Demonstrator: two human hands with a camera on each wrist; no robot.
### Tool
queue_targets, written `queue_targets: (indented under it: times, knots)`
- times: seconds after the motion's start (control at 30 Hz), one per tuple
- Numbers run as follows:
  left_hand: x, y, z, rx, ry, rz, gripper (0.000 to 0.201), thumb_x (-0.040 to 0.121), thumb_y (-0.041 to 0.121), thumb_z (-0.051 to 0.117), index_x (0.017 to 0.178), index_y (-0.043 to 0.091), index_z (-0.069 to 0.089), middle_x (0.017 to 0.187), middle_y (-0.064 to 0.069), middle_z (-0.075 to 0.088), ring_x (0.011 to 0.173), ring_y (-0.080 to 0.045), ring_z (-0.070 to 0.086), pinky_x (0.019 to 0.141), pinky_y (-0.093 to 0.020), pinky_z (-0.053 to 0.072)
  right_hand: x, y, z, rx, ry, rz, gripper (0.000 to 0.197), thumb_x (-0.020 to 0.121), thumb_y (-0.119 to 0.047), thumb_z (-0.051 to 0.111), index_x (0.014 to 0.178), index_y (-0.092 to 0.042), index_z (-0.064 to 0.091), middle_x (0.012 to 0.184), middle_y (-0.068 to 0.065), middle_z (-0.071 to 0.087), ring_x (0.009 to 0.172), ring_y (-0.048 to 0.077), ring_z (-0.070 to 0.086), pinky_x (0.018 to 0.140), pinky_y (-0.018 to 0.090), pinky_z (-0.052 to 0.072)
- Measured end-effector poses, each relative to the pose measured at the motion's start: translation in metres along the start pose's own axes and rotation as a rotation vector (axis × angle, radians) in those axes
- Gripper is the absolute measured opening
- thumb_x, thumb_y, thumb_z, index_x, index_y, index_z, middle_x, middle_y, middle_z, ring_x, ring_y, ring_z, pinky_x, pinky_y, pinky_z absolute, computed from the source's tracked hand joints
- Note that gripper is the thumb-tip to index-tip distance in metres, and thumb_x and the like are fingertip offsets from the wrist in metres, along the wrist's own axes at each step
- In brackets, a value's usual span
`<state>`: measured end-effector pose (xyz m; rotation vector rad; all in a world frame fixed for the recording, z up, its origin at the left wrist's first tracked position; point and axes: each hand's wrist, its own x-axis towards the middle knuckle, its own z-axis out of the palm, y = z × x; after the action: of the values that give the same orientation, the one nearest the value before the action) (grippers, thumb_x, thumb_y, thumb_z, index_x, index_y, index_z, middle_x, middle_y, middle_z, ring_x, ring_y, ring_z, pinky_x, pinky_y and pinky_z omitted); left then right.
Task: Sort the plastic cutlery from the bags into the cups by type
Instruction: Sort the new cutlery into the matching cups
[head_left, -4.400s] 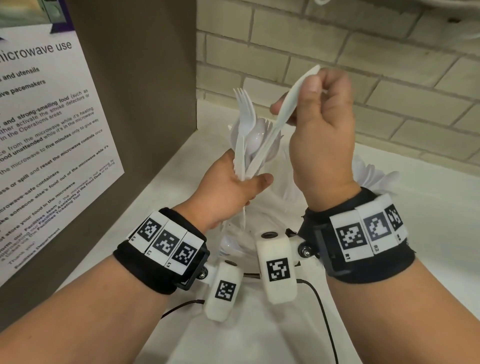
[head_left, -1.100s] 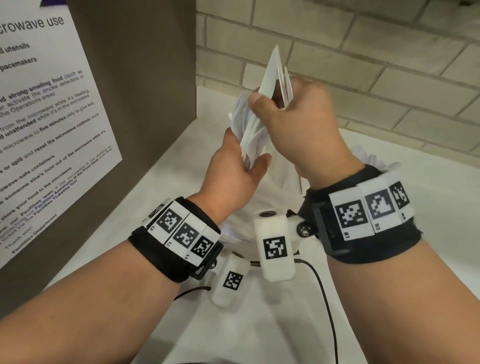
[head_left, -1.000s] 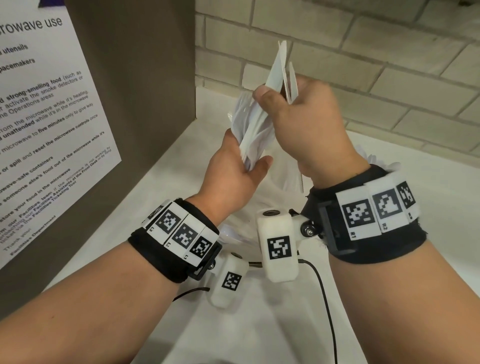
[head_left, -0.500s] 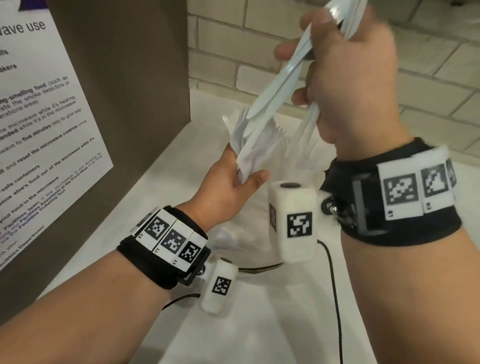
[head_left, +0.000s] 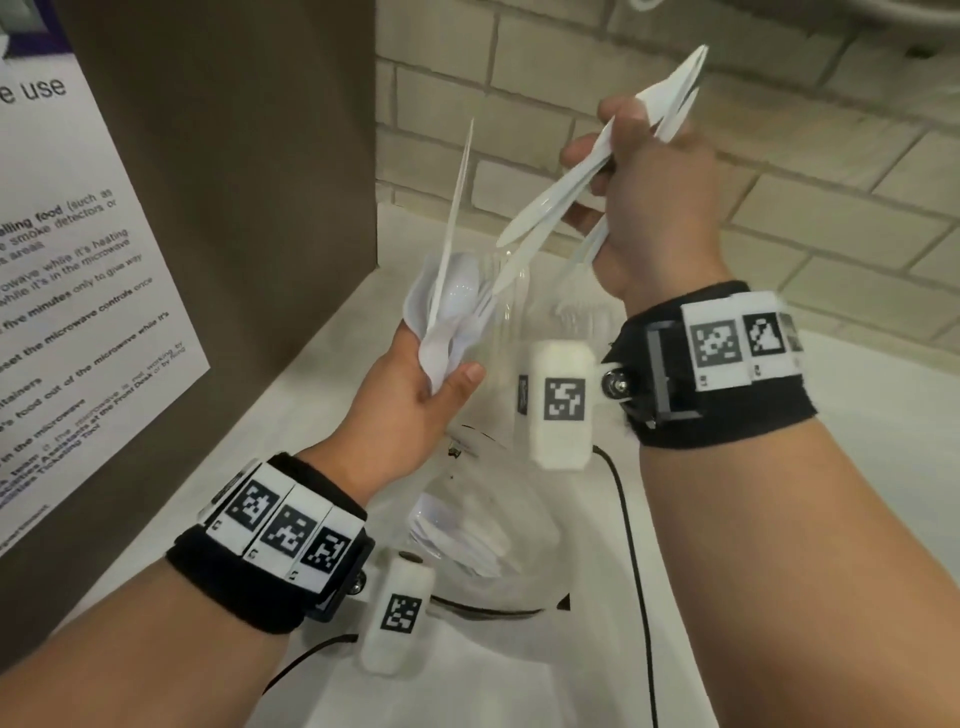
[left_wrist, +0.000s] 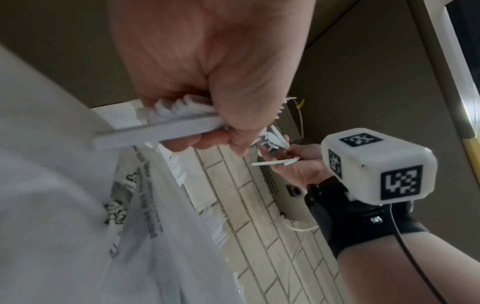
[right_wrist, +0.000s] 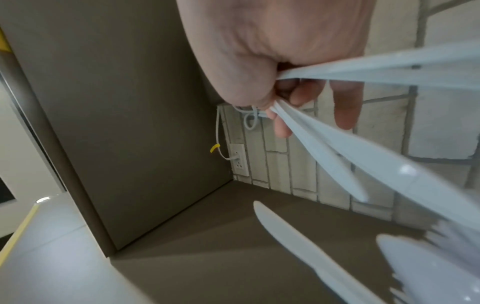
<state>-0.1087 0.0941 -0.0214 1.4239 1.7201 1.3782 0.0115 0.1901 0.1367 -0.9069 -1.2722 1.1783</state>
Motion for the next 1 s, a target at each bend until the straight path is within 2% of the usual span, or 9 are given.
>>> queue_targets:
  times: [0.1, 0.17, 0.23, 0.33, 0.43, 0.57, 0.67, 0.83, 1.0]
  knots:
    - [0.002, 0.000, 0.002, 0.041, 0.014, 0.013, 0.065, 0.094, 0.026, 0.057, 0.149, 0.020, 0.024, 0.092, 0.028, 0.055, 0.074, 0.018, 0.055, 0.062, 0.002, 0.037, -0.003, 0.002, 0.006, 0.015, -0.120, 0.027, 0.019, 0.103, -0.019, 0.037, 0.110, -0.014, 0.055, 0.065, 0.004, 0.054, 0.061, 0.020, 0.060, 0.067, 0.048, 0.060]
    - [0.003, 0.002, 0.002, 0.059, 0.025, 0.010, 0.066, 0.094, 0.024, 0.057, 0.149, 0.019, 0.022, 0.082, 0.022, 0.056, 0.067, 0.012, 0.057, 0.057, 0.001, 0.036, -0.007, -0.001, 0.009, -0.001, -0.188, 0.029, 0.020, 0.104, -0.022, 0.036, 0.110, -0.018, 0.055, 0.069, 0.005, 0.048, 0.049, 0.019, 0.050, 0.052, 0.035, 0.054]
    - [0.005, 0.002, 0.003, 0.041, 0.025, 0.016, 0.065, 0.093, 0.026, 0.057, 0.148, 0.023, 0.022, 0.100, 0.013, 0.062, 0.086, 0.000, 0.061, 0.067, -0.002, 0.039, -0.009, -0.001, 0.011, -0.125, -0.245, 0.018, 0.019, 0.103, -0.030, 0.040, 0.112, -0.021, 0.055, 0.071, 0.002, 0.044, 0.047, 0.013, 0.037, 0.044, 0.025, 0.039]
    - [0.005, 0.004, 0.003, 0.036, 0.024, -0.003, 0.063, 0.093, 0.028, 0.058, 0.146, 0.025, 0.023, 0.105, 0.008, 0.062, 0.091, -0.011, 0.061, 0.070, -0.012, 0.042, -0.013, 0.007, 0.014, -0.339, -0.403, 0.062, 0.020, 0.094, -0.038, 0.058, 0.095, -0.018, 0.058, 0.069, -0.002, 0.044, 0.046, 0.010, 0.034, 0.043, 0.023, 0.033]
    - [0.006, 0.004, 0.004, 0.056, 0.023, -0.021, 0.059, 0.092, 0.031, 0.059, 0.142, 0.022, 0.027, 0.103, 0.002, 0.063, 0.089, -0.015, 0.062, 0.066, -0.014, 0.043, -0.018, 0.016, 0.015, -0.431, -0.505, 0.099, 0.013, 0.088, -0.023, 0.069, 0.083, -0.014, 0.062, 0.063, 0.000, 0.053, 0.039, 0.008, 0.038, 0.043, 0.022, 0.033]
    - [0.002, 0.001, 0.003, 0.079, -0.003, -0.034, 0.054, 0.092, 0.029, 0.058, 0.138, 0.019, 0.030, 0.094, -0.002, 0.065, 0.078, -0.013, 0.061, 0.063, -0.014, 0.044, -0.010, 0.004, 0.018, -0.202, -0.336, 0.053, 0.008, 0.097, -0.017, 0.053, 0.101, -0.011, 0.058, 0.082, 0.009, 0.074, 0.039, 0.009, 0.038, 0.042, 0.023, 0.034]
    - [-0.003, 0.001, -0.004, 0.098, 0.068, -0.062, 0.041, 0.093, 0.034, 0.057, 0.125, 0.016, 0.038, 0.086, 0.004, 0.061, 0.071, -0.006, 0.058, 0.056, -0.006, 0.041, 0.007, -0.006, 0.013, -0.059, -0.170, -0.120, 0.015, 0.101, -0.020, 0.045, 0.105, -0.009, 0.055, 0.073, 0.004, 0.071, 0.043, 0.008, 0.040, 0.045, 0.025, 0.034]
    - [-0.001, 0.002, -0.015, 0.033, 0.226, -0.055, 0.043, 0.094, 0.028, 0.057, 0.131, 0.014, 0.039, 0.084, 0.017, 0.054, 0.068, 0.007, 0.056, 0.054, 0.001, 0.036, 0.025, 0.023, 0.013, -0.203, -0.085, -0.286, 0.022, 0.104, -0.027, 0.034, 0.099, -0.021, 0.054, 0.066, -0.003, 0.055, 0.062, 0.007, 0.052, 0.062, 0.022, 0.044]
    - [0.005, 0.002, -0.017, -0.057, 0.252, -0.054, 0.039, 0.093, 0.031, 0.058, 0.125, 0.014, 0.044, 0.077, 0.016, 0.052, 0.068, -0.003, 0.053, 0.067, -0.020, 0.042, 0.033, 0.077, 0.018, -0.175, -0.161, -0.221, 0.021, 0.104, -0.021, 0.034, 0.094, -0.024, 0.053, 0.070, 0.002, 0.051, 0.072, 0.016, 0.055, 0.071, 0.026, 0.046]
